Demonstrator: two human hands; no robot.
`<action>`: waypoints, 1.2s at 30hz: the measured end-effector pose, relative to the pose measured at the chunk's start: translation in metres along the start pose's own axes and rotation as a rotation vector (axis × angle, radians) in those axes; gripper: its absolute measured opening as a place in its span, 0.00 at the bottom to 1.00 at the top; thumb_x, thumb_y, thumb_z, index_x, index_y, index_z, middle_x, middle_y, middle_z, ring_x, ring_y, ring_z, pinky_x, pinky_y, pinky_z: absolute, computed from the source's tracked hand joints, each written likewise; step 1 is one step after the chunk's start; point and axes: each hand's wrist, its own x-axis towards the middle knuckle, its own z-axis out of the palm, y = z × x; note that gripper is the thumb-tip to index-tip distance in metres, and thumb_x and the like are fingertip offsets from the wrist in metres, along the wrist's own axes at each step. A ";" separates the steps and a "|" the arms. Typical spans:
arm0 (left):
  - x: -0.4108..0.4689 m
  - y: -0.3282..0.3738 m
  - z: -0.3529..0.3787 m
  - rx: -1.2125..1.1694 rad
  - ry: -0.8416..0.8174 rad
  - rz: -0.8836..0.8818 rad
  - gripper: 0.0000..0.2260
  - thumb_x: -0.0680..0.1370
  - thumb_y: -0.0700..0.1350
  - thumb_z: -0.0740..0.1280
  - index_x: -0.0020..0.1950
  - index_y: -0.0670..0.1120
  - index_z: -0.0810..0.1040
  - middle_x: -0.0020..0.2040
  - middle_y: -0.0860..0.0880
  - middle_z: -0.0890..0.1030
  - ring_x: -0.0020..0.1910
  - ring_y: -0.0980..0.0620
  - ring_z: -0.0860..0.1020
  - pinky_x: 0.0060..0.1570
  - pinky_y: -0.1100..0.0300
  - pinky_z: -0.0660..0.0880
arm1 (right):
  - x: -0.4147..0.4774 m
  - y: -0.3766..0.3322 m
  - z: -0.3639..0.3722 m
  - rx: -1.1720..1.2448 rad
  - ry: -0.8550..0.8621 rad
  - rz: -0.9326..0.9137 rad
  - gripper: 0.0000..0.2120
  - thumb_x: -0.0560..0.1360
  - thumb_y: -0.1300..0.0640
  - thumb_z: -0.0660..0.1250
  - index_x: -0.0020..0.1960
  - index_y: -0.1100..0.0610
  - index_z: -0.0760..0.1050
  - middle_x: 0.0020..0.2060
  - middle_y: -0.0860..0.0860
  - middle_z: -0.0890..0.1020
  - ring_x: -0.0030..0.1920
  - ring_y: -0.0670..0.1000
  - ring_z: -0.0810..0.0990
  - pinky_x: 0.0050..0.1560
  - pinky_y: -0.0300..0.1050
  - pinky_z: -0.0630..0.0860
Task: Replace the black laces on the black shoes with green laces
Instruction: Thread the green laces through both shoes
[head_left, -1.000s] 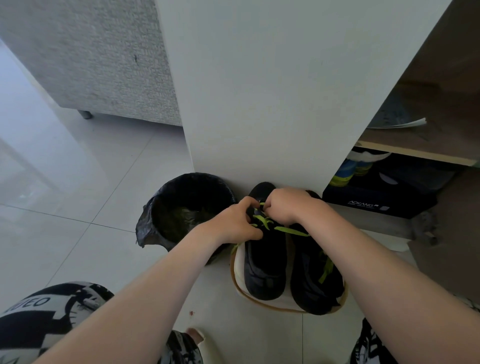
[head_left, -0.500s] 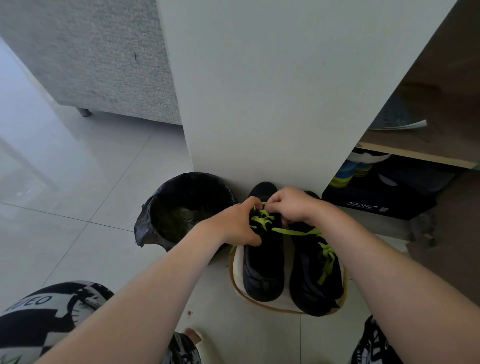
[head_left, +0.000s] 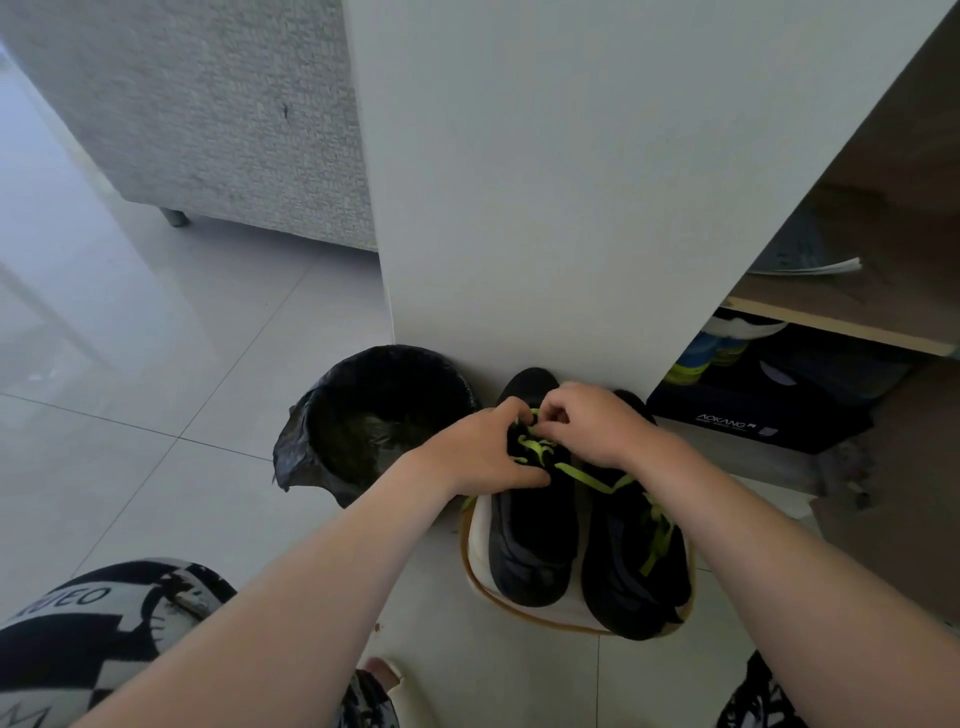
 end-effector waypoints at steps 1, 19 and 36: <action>0.000 0.001 -0.002 -0.008 0.002 -0.007 0.33 0.68 0.62 0.75 0.68 0.57 0.64 0.43 0.56 0.73 0.40 0.59 0.73 0.35 0.64 0.68 | 0.002 0.001 0.003 0.073 0.041 0.026 0.05 0.77 0.49 0.70 0.45 0.50 0.80 0.40 0.42 0.77 0.42 0.46 0.77 0.41 0.42 0.71; 0.001 0.006 -0.015 -0.138 -0.111 -0.121 0.23 0.72 0.63 0.71 0.63 0.60 0.69 0.46 0.54 0.77 0.45 0.55 0.76 0.43 0.58 0.72 | 0.007 0.013 0.001 0.468 0.182 0.189 0.07 0.82 0.56 0.62 0.51 0.51 0.79 0.41 0.47 0.82 0.32 0.48 0.81 0.37 0.40 0.71; 0.057 0.025 -0.017 0.386 0.168 0.008 0.07 0.77 0.45 0.69 0.52 0.50 0.86 0.47 0.50 0.85 0.47 0.50 0.82 0.49 0.58 0.77 | 0.018 0.016 0.001 0.245 0.022 0.488 0.14 0.75 0.46 0.73 0.45 0.58 0.84 0.42 0.55 0.84 0.44 0.57 0.82 0.42 0.44 0.75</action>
